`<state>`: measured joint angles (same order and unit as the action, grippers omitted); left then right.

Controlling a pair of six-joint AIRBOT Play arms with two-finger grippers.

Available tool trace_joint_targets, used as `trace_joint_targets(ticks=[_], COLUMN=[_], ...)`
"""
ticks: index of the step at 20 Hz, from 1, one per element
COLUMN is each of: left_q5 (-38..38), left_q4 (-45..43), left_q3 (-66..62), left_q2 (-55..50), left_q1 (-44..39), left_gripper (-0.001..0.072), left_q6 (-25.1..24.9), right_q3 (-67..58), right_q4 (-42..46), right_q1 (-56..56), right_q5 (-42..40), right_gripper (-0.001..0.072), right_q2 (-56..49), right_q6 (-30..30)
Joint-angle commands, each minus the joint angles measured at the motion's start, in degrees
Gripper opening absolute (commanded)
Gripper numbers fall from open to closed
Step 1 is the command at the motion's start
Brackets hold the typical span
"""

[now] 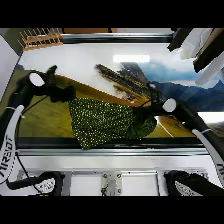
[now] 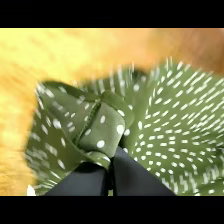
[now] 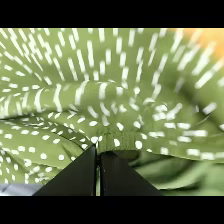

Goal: Fold the clothes and pants, and hang the long-sleeved shirts on hangers.

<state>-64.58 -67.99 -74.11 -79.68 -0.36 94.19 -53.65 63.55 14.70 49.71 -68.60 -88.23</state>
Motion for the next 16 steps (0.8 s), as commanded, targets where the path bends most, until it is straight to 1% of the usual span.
trace_joint_targets(ticks=[1,5,8,11,13,16], left_q5=[-1.8,-3.0,-3.0,-2.9,-2.6,-1.7], left_q4=[0.2,0.2,0.2,0.2,0.2,0.2], left_q3=[-6.0,-14.1,-15.9,-14.6,-12.1,-6.2], left_q2=[9.1,23.4,33.5,41.9,46.6,52.1], left_q1=[4.0,6.7,7.0,7.0,7.0,7.0], left_gripper=[0.0004,0.0004,0.0005,0.0004,0.0004,0.0004], left_q6=[0.1,0.1,0.1,0.2,1.8,4.6], right_q3=[-9.4,-21.6,-25.9,-26.0,-26.0,-26.0], right_q4=[9.1,9.6,9.4,9.4,9.4,9.6], right_q1=[-4.0,-10.1,-12.1,-12.1,-12.1,-12.1], right_q5=[4.4,4.3,2.6,1.8,2.6,8.9], right_gripper=[0.0005,0.0005,0.0005,0.0005,0.0005,0.0005], right_q2=[9.1,20.6,27.9,33.7,36.1,37.1], right_q6=[0.0,0.0,-0.1,-0.9,-2.2,-2.5])
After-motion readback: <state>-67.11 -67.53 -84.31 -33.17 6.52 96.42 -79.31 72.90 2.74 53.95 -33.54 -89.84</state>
